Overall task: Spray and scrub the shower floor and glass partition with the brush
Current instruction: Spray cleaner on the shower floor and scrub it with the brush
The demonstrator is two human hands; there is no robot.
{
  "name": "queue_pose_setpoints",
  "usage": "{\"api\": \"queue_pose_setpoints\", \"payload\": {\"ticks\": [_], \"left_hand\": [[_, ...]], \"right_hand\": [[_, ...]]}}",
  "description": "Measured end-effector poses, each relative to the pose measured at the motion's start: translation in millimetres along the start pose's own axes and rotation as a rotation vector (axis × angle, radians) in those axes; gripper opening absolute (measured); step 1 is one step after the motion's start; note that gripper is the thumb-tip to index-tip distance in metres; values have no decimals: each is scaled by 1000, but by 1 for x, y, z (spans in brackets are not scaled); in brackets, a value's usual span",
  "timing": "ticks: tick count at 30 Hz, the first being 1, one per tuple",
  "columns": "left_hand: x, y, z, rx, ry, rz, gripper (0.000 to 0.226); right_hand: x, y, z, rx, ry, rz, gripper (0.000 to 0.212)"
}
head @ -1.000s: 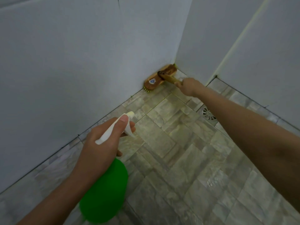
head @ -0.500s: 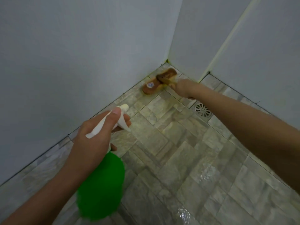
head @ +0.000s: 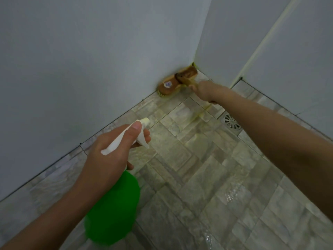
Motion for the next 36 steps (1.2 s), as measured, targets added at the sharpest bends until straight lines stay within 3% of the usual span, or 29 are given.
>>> {"api": "queue_pose_setpoints", "payload": {"ticks": [4, 8, 13, 16, 19, 22, 26, 29, 31, 36], "left_hand": [[0, -5, 2, -12, -35, 15, 36], [-7, -3, 2, -64, -60, 30, 41], [6, -1, -2, -70, -59, -20, 40], [15, -3, -6, -30, -45, -31, 41], [17, -4, -2, -24, -67, -42, 39], [13, -4, 4, -58, -96, -27, 33], [15, -2, 2, -46, -55, -51, 28], [20, -5, -6, -10, 13, -73, 28], [21, -9, -9, -3, 8, -71, 31], [20, -10, -5, -51, -54, -69, 34]], "right_hand": [[3, -12, 51, -98, -189, -54, 56], [-28, -50, 92, 40, -338, -234, 56], [-18, 6, 25, -55, -189, -76, 60], [-5, 26, 22, -80, -199, -31, 61], [-12, -7, 63, -79, -252, -149, 57], [-26, -46, 93, 45, -332, -290, 55], [-10, -14, 47, -101, -256, -129, 51], [6, 11, 26, -114, -209, -52, 55], [10, -4, 44, -126, -206, -37, 50], [1, -65, 132, 58, -300, -154, 58]]}}
Point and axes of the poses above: each hand's wrist, its own y-axis towards the middle knuckle, its own x-axis out of the palm, z = x × y, the point moved 6 cm from there along y, towards the middle knuckle, and after that the axes turned 14 degrees about z, right-handed, at the moved point
